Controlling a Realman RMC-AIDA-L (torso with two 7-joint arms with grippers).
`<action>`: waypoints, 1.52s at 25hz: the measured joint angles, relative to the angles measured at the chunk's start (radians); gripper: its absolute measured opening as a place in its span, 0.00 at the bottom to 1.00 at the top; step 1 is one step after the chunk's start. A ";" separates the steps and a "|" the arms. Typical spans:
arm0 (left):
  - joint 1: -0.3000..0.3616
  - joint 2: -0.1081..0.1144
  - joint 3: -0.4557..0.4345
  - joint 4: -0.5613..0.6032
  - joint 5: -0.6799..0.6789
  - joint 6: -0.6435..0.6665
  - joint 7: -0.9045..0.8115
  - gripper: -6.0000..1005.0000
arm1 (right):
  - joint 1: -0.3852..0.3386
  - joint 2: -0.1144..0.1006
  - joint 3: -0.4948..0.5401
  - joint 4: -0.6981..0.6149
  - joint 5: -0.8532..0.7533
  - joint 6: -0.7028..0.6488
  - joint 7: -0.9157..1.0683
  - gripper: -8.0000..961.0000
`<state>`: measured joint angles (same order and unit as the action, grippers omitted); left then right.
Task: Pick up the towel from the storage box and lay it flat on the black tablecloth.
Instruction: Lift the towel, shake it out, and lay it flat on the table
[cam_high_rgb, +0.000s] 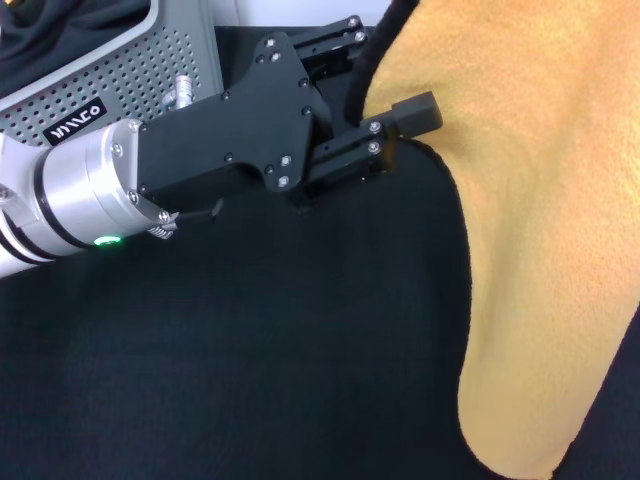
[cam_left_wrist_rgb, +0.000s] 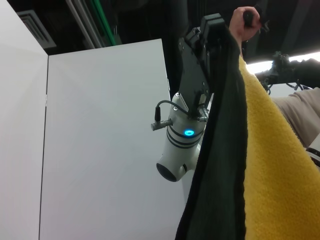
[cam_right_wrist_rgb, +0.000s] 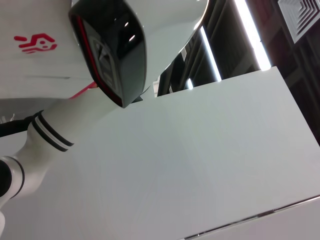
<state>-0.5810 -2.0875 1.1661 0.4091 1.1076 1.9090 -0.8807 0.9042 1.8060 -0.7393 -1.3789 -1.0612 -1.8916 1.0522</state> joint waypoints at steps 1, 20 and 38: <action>0.001 0.000 0.000 0.001 0.000 0.000 0.000 0.52 | -0.001 -0.002 0.000 0.000 0.004 0.000 0.000 0.08; 0.008 0.004 -0.005 0.014 0.004 0.029 0.021 0.26 | -0.042 -0.020 0.015 -0.002 0.066 -0.006 -0.001 0.08; 0.005 -0.001 0.011 0.014 0.019 0.042 0.021 0.26 | -0.029 -0.005 0.008 0.004 0.067 0.002 -0.005 0.08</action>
<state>-0.5756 -2.0890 1.1766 0.4233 1.1267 1.9513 -0.8595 0.8755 1.8014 -0.7315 -1.3744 -0.9939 -1.8897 1.0475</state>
